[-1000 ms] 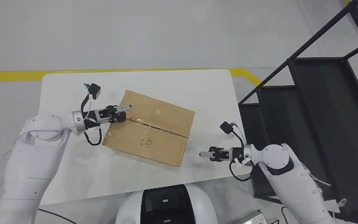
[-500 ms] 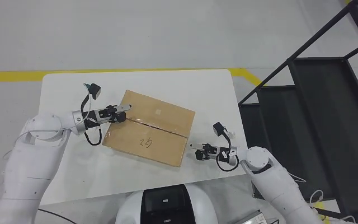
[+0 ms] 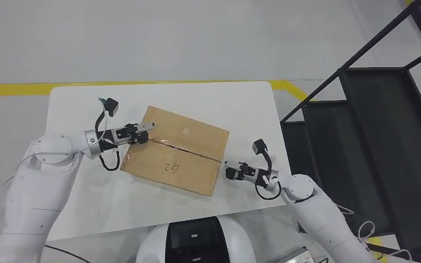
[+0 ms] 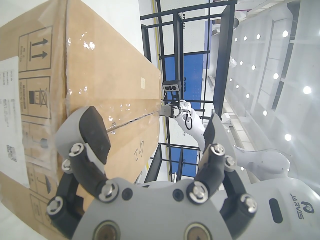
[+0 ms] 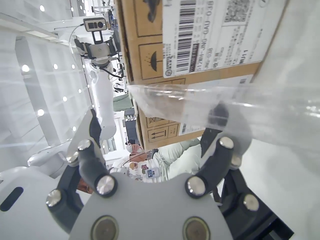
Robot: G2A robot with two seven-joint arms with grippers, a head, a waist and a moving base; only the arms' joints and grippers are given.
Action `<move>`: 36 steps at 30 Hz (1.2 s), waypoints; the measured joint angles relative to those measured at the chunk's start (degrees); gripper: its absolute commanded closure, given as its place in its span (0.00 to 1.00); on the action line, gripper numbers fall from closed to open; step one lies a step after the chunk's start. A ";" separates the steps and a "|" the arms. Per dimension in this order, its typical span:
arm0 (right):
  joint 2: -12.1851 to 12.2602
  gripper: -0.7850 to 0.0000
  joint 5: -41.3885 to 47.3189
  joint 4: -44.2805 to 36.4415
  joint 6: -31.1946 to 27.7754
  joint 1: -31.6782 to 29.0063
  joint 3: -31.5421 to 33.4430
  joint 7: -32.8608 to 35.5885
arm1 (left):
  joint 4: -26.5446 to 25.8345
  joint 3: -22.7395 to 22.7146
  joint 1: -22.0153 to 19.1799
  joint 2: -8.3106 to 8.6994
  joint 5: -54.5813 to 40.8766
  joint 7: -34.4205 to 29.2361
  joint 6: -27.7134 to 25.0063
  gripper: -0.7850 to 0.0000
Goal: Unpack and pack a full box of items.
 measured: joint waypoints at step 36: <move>0.40 0.00 -11.68 -17.46 -0.29 -2.55 -0.28 -7.15 | 0.00 0.00 0.00 0.00 0.00 0.00 0.00 0.00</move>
